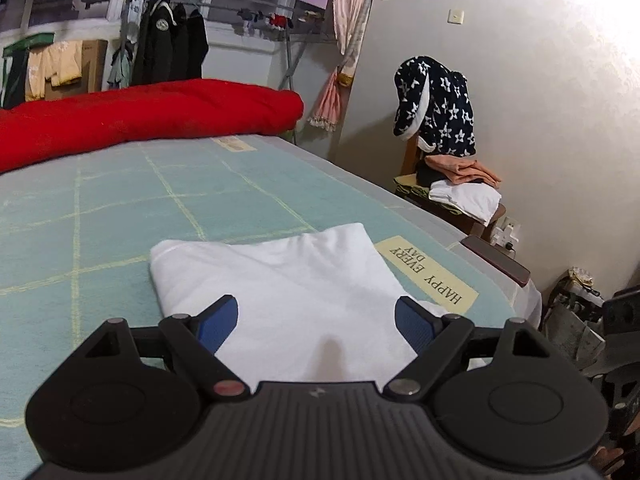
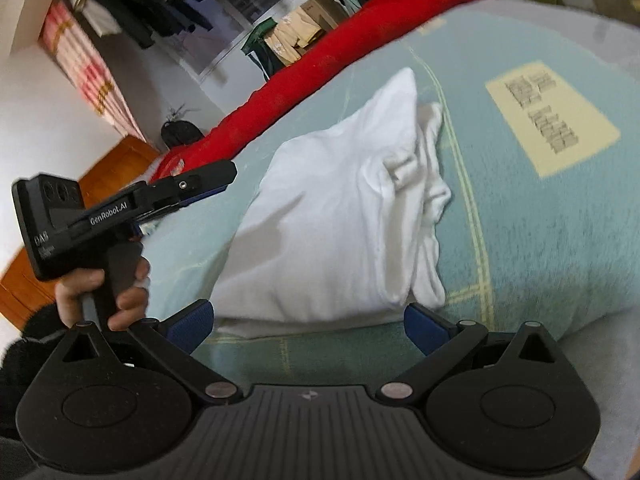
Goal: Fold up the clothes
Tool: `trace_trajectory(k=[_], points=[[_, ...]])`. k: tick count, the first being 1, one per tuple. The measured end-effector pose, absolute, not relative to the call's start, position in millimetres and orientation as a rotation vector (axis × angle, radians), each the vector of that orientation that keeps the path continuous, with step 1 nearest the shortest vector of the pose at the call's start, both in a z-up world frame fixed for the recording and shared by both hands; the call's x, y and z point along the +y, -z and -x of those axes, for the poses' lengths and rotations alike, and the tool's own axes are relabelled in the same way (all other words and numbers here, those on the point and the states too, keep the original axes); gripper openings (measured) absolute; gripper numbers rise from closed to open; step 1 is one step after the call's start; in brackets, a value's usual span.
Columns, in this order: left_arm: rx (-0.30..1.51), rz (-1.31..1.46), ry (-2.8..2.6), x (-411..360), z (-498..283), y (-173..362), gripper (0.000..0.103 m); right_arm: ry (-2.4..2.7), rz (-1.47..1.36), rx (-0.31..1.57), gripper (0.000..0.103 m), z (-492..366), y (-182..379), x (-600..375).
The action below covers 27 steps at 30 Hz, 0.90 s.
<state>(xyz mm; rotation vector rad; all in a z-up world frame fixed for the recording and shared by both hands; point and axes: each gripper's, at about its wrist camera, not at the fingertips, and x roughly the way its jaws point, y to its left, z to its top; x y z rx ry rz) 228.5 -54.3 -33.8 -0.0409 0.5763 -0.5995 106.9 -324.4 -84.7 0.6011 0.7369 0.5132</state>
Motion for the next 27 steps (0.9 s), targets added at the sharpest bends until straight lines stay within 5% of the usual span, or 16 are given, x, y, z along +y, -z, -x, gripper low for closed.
trace_trajectory(k=[6, 9, 11, 16, 27], points=[[0.601, 0.039, 0.588, -55, -234, 40, 0.086, -0.558, -0.724, 0.704, 0.100, -122, 94, -334], [0.598, 0.030, 0.586, -56, -234, 41, 0.086, -0.536, -0.800, 0.720, 0.081, -127, 105, -342], [0.599, 0.017, 0.588, -56, -233, 42, 0.086, -0.528, -0.817, 0.720, 0.055, -127, 108, -347], [0.598, 0.008, 0.598, -61, -232, 40, 0.086, -0.502, -0.791, 0.686, 0.018, -126, 96, -357], [0.715, -0.052, 0.579, -77, -243, 63, 0.086, -0.410, -0.712, 0.738, 0.019, -134, 93, -370]])
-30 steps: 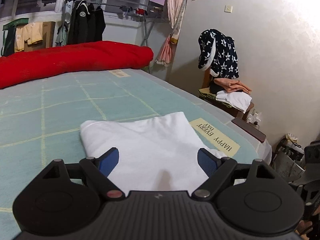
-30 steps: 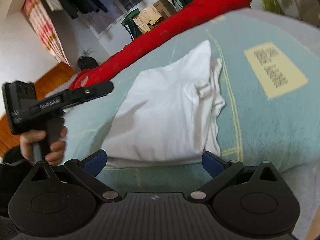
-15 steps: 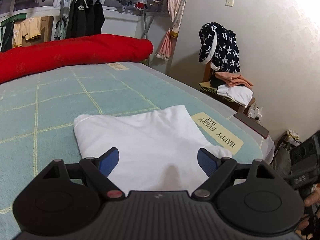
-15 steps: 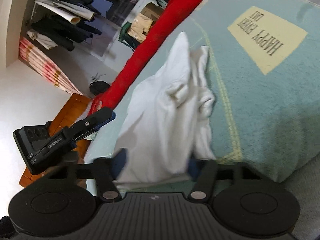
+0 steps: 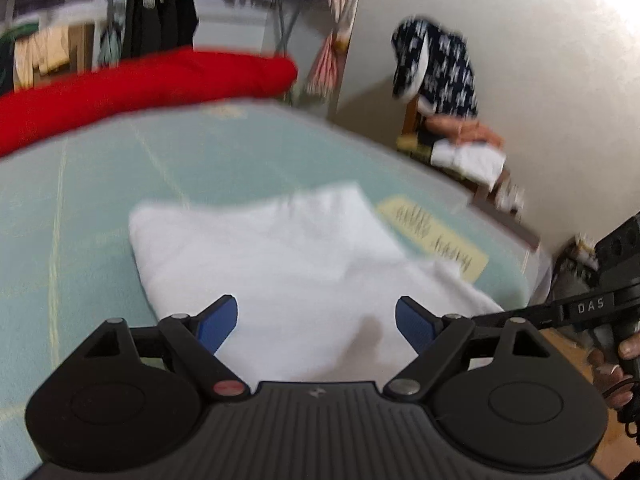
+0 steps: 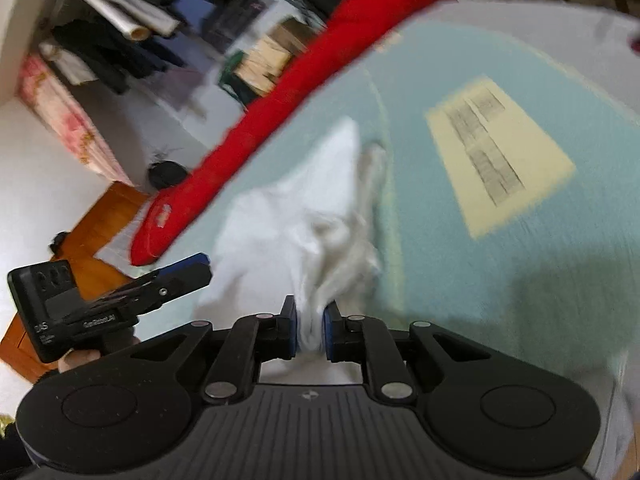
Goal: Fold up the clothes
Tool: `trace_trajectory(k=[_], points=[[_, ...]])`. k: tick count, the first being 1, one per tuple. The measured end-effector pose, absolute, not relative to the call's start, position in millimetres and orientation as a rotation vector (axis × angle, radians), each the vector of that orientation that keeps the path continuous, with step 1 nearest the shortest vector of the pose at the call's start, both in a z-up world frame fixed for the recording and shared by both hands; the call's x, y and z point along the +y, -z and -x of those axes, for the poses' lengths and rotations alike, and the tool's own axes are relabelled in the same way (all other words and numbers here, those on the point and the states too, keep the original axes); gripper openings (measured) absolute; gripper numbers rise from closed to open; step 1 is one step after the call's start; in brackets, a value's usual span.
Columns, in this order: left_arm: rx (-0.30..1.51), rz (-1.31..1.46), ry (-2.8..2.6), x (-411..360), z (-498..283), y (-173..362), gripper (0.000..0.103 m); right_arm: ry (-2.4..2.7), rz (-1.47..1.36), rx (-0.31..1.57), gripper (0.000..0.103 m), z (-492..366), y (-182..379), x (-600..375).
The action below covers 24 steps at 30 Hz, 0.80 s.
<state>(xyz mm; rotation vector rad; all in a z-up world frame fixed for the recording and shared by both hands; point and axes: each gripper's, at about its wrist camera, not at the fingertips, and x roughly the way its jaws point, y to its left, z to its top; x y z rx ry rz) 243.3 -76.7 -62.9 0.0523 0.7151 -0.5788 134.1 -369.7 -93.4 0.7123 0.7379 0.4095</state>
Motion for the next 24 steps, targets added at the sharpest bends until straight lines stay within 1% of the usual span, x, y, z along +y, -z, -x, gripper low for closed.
trace_trajectory(k=[2, 3, 4, 5, 7, 9, 11, 13, 15, 18, 19, 20, 21, 24], points=[[0.711, -0.068, 0.581, -76, -242, 64, 0.086, -0.389, -0.754, 0.769, 0.033, -131, 103, -373], [0.697, -0.054, 0.587, -73, -241, 59, 0.086, -0.380, -0.765, 0.773, 0.033, -128, 105, -374], [0.682, -0.038, 0.594, -71, -241, 52, 0.086, -0.369, -0.755, 0.761, 0.037, -124, 101, -376], [0.668, -0.022, 0.600, -68, -241, 45, 0.086, -0.354, -0.732, 0.744, 0.045, -120, 95, -377], [0.616, -0.014, 0.595, -65, -246, 31, 0.086, -0.313, -0.645, 0.696, 0.054, -113, 74, -377], [0.589, -0.018, 0.574, -65, -257, 21, 0.086, -0.297, -0.539, 0.631, 0.057, -112, 48, -372], [0.598, -0.015, 0.556, -68, -272, 20, 0.086, -0.319, -0.431, 0.562, 0.064, -117, 26, -359], [0.620, -0.006, 0.552, -70, -287, 23, 0.086, -0.362, -0.328, 0.518, 0.065, -130, 12, -338], [0.691, -0.002, 0.514, -70, -303, 41, 0.086, -0.410, -0.241, 0.511, 0.065, -147, 11, -313], [0.792, -0.012, 0.448, -67, -322, 70, 0.085, -0.413, -0.172, 0.582, 0.065, -173, 38, -291], [0.778, -0.048, 0.415, -65, -322, 79, 0.088, -0.402, -0.165, 0.618, 0.064, -180, 51, -288], [0.794, -0.014, 0.412, -60, -325, 84, 0.094, -0.396, -0.169, 0.629, 0.064, -182, 63, -290], [0.816, 0.030, 0.412, -54, -328, 89, 0.095, -0.403, -0.177, 0.618, 0.064, -181, 71, -293], [0.828, 0.094, 0.421, -45, -333, 90, 0.094, -0.416, -0.207, 0.592, 0.063, -179, 76, -300]])
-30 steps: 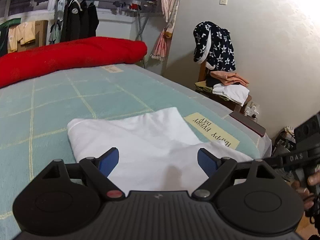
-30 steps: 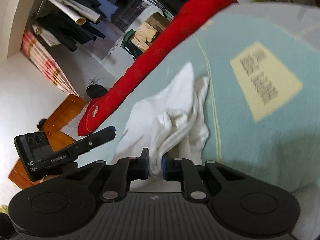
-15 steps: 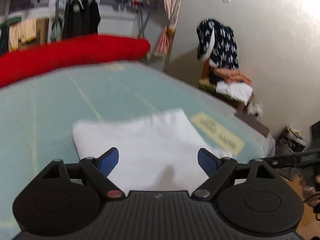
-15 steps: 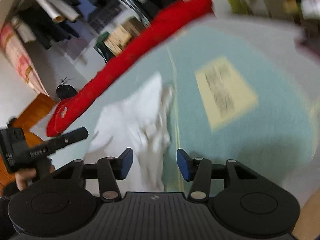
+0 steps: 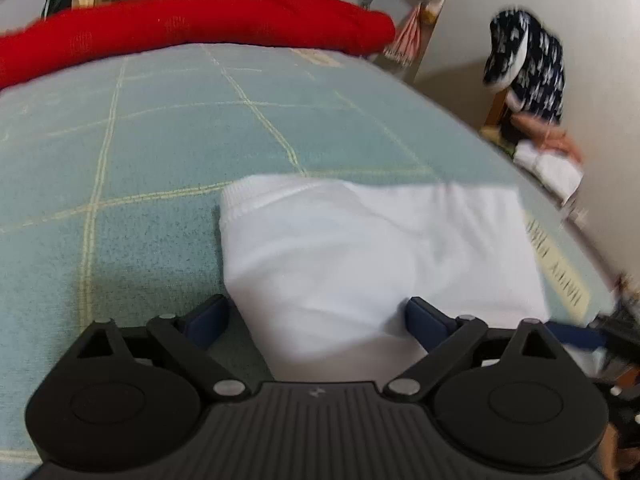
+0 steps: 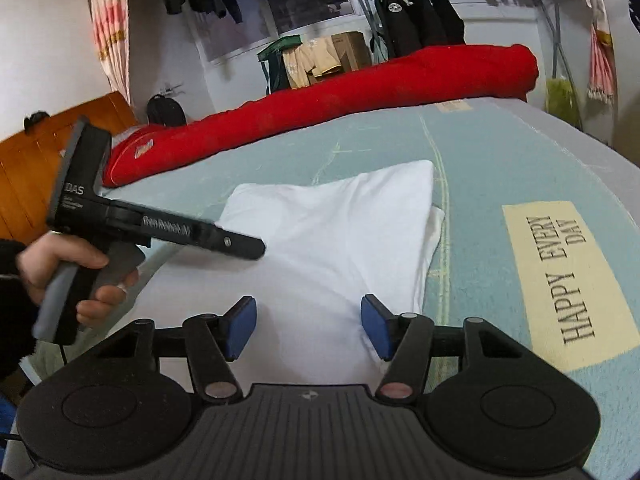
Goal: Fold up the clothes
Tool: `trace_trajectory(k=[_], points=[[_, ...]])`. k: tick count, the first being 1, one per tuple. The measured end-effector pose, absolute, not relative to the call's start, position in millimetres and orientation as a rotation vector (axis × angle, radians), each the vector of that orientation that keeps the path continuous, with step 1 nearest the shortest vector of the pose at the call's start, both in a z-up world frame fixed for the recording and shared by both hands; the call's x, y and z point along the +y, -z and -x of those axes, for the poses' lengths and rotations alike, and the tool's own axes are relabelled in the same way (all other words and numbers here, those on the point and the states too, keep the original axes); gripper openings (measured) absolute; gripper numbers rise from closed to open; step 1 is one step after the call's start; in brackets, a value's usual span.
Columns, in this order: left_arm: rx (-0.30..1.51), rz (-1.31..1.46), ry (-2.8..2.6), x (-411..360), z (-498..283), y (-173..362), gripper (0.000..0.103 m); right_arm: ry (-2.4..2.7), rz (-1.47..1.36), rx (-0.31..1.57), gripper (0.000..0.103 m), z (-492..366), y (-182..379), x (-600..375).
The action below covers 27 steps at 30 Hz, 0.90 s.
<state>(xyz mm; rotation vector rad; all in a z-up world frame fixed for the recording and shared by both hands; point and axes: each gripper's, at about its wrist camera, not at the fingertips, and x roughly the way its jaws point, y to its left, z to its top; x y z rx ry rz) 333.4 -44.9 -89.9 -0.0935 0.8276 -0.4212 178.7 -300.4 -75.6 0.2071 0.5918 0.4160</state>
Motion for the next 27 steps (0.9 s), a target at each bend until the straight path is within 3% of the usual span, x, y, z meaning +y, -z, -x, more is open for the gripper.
trace_trajectory(k=[2, 10, 17, 24, 27], points=[[0.798, 0.068, 0.407, -46, -327, 80, 0.088, -0.407, -0.210, 0.600, 0.064, -181, 74, -300], [0.647, -0.124, 0.449, -44, -255, 46, 0.090, -0.382, -0.183, 0.549, 0.078, -153, 54, -289], [0.702, -0.314, 0.429, -58, -213, 77, 0.090, -0.396, -0.149, 0.535, 0.081, -130, 46, -288], [0.645, -0.239, 0.424, -44, -188, 57, 0.090, -0.384, -0.135, 0.563, 0.083, -112, 52, -289], [0.708, -0.276, 0.403, -52, -188, 72, 0.090, -0.397, -0.135, 0.555, 0.085, -111, 50, -286]])
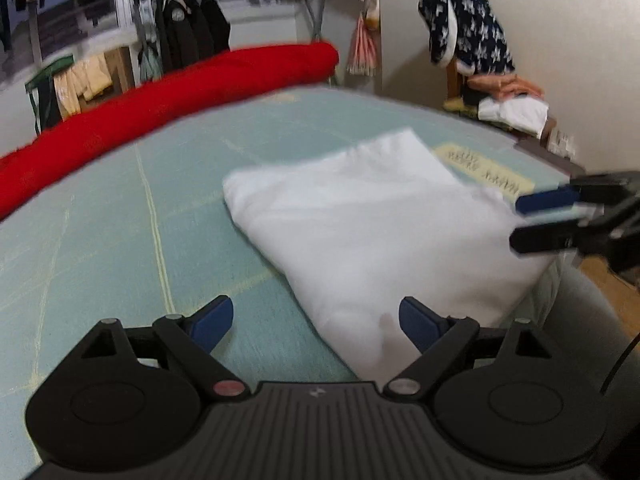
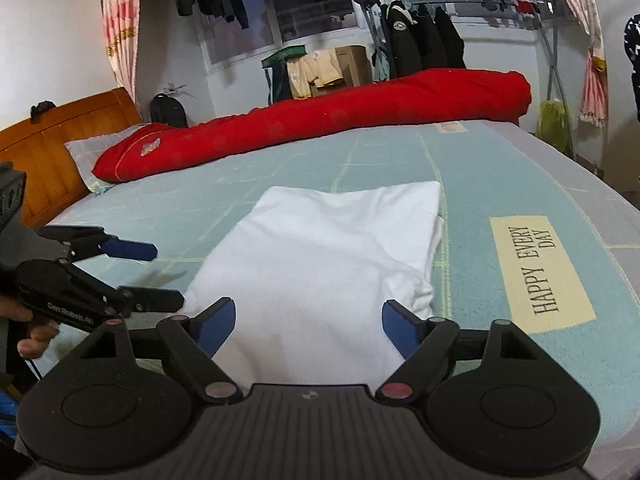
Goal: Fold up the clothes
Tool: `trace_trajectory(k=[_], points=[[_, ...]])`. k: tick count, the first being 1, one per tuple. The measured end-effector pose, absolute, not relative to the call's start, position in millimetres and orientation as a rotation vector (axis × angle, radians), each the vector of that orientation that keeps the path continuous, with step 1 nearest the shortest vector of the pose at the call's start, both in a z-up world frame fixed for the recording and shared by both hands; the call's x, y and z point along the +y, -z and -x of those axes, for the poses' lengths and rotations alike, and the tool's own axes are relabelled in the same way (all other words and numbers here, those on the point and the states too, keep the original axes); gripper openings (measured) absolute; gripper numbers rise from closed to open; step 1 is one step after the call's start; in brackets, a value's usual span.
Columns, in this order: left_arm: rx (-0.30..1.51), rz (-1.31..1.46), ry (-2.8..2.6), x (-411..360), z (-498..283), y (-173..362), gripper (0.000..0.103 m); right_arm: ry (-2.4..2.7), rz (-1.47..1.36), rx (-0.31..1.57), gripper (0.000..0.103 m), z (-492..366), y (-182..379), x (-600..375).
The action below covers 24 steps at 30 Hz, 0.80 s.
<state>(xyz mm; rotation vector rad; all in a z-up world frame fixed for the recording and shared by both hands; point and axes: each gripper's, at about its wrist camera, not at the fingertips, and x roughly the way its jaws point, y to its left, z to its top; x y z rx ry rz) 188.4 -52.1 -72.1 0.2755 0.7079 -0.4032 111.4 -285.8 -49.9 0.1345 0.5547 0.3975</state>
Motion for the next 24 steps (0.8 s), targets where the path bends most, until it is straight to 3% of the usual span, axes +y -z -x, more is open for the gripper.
trace_trajectory(k=[4, 15, 24], points=[[0.749, -0.280, 0.448, -53, -174, 79, 0.090, -0.395, -0.091, 0.580, 0.085, -109, 55, -282], [0.572, -0.072, 0.547, -43, -234, 2, 0.090, -0.446, 0.086, 0.490, 0.086, -155, 24, -277], [0.667, 0.052, 0.611, -57, -313, 44, 0.090, -0.471, 0.110, 0.580, 0.086, -252, 51, -279]])
